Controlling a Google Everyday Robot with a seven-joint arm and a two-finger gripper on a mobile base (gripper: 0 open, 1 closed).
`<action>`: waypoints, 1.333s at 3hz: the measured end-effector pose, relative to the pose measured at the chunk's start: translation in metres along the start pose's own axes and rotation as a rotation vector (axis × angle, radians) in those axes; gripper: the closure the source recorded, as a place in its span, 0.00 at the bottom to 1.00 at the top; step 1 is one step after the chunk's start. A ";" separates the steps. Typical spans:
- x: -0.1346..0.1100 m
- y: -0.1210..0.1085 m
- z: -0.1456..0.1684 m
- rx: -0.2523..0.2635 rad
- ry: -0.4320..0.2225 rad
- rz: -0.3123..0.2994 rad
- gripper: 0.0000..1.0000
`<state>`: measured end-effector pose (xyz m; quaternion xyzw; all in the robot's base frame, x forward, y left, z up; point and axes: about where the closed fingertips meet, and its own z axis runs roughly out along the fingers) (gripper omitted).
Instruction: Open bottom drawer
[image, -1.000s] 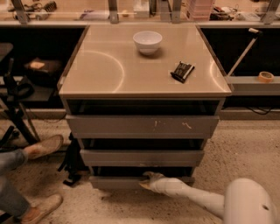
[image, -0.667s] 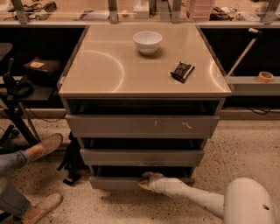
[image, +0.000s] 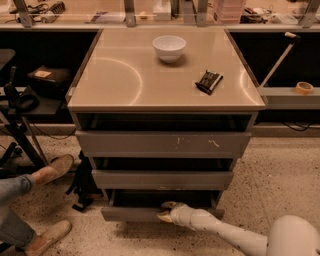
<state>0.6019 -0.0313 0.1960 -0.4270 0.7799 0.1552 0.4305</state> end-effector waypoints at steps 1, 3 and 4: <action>0.009 0.021 -0.011 -0.009 -0.029 0.024 1.00; 0.008 0.035 -0.024 -0.019 -0.051 0.047 1.00; 0.008 0.036 -0.021 -0.025 -0.043 0.045 1.00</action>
Offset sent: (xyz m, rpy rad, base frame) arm -0.5118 -0.0451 -0.0960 0.7964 0.1551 -0.0975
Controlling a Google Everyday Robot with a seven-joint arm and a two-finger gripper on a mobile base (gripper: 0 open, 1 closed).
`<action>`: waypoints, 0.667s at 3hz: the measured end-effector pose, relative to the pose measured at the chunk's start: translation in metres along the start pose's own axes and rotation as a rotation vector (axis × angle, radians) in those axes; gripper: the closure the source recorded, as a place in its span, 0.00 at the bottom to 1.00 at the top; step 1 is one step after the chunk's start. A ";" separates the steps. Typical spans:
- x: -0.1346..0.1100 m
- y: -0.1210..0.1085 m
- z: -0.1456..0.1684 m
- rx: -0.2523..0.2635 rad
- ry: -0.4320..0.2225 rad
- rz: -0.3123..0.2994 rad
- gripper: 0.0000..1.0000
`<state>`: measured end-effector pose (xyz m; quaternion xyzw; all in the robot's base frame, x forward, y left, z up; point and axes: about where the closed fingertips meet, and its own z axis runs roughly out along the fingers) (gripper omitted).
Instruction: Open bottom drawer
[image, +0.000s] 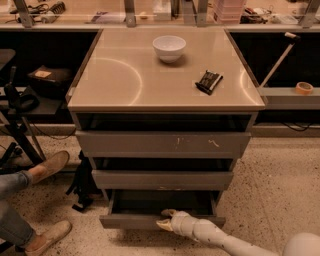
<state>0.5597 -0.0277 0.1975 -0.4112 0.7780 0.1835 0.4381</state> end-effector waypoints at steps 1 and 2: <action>-0.002 0.009 -0.006 -0.012 0.062 -0.033 1.00; -0.005 0.013 -0.025 -0.008 0.169 -0.118 1.00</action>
Offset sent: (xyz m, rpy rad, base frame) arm -0.2360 -0.0179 0.0236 -0.5816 -0.0698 -0.1099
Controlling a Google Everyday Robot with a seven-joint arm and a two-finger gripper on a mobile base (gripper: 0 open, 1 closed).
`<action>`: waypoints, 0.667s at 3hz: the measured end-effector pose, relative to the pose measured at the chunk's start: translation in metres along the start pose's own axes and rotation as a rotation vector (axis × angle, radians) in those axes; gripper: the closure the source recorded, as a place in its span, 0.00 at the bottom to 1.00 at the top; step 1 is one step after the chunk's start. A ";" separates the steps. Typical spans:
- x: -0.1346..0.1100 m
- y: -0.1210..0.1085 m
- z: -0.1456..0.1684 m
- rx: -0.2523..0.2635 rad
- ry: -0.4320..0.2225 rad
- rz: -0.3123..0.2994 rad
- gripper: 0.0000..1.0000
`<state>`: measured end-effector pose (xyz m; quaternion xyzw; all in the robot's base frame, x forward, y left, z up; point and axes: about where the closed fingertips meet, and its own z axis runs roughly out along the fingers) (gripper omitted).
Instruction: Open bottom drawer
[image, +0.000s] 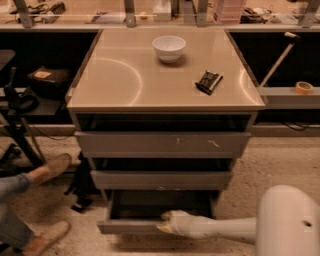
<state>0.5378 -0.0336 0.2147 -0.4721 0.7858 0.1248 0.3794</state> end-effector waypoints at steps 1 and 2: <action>0.000 0.001 0.000 0.000 0.000 0.000 1.00; 0.022 0.004 -0.027 0.044 0.055 -0.024 1.00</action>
Offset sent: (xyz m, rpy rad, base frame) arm -0.3639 -0.0180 -0.0212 -0.1433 -0.1363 -0.3859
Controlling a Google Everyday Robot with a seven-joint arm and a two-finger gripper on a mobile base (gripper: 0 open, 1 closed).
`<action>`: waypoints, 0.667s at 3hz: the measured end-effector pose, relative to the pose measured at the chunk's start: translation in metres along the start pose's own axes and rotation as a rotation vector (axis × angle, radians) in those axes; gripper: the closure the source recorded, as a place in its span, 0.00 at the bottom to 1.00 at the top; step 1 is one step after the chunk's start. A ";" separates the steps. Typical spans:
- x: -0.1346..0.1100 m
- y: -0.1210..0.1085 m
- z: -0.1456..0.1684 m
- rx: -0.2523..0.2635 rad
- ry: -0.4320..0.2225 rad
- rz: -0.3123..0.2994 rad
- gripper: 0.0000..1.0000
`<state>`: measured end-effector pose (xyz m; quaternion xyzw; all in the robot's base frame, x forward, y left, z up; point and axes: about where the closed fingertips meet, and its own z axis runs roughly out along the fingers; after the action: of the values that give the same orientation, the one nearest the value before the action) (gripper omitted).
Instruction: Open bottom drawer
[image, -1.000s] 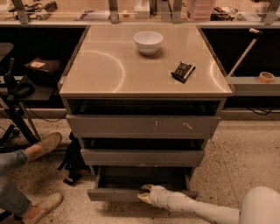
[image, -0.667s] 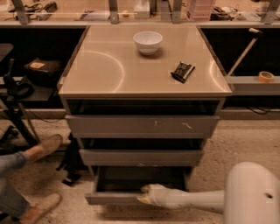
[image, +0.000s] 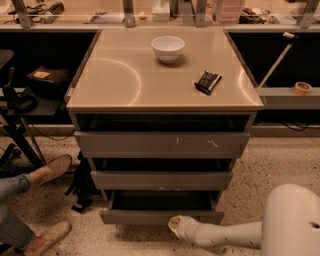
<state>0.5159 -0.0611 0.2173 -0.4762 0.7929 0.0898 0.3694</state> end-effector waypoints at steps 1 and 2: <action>0.013 0.029 -0.010 0.004 0.029 0.042 0.81; 0.012 0.029 -0.010 0.004 0.029 0.042 0.58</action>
Offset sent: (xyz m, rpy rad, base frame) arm -0.0318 0.0017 -0.0075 -0.0046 0.0328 -0.0376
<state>0.4838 -0.0591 0.2097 -0.4602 0.8081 0.0891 0.3567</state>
